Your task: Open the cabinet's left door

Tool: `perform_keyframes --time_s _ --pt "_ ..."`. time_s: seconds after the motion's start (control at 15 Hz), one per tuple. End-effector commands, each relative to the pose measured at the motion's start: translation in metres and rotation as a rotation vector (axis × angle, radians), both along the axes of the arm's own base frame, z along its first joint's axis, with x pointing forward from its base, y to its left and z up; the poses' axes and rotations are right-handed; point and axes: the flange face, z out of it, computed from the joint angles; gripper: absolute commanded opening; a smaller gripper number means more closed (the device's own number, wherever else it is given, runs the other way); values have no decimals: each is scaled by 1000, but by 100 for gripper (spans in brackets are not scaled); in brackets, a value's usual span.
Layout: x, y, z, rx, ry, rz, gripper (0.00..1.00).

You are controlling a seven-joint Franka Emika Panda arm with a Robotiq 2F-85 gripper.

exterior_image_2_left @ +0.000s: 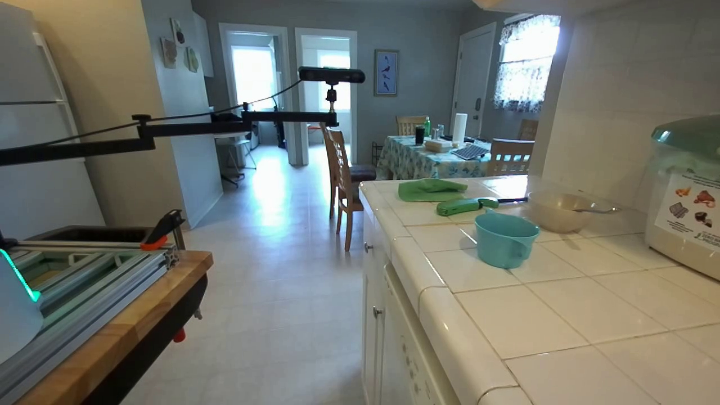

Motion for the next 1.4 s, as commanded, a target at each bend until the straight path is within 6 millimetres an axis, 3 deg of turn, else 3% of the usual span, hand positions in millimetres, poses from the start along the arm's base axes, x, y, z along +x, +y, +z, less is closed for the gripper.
perform_keyframes --time_s 0.0,0.2,0.33,0.53,0.73,0.8,0.93,1.33 --pt "-37 -20 47 125 87 115 100" --pt "-84 -48 104 228 193 216 100" --pt "-111 -76 126 281 259 288 99" --pt "-126 -131 134 329 393 364 100" --pt "-107 -189 120 332 532 373 100" --pt "-117 -179 126 315 481 338 100" --pt "-106 -198 117 331 525 339 100" --pt "-107 -188 117 323 531 357 100"
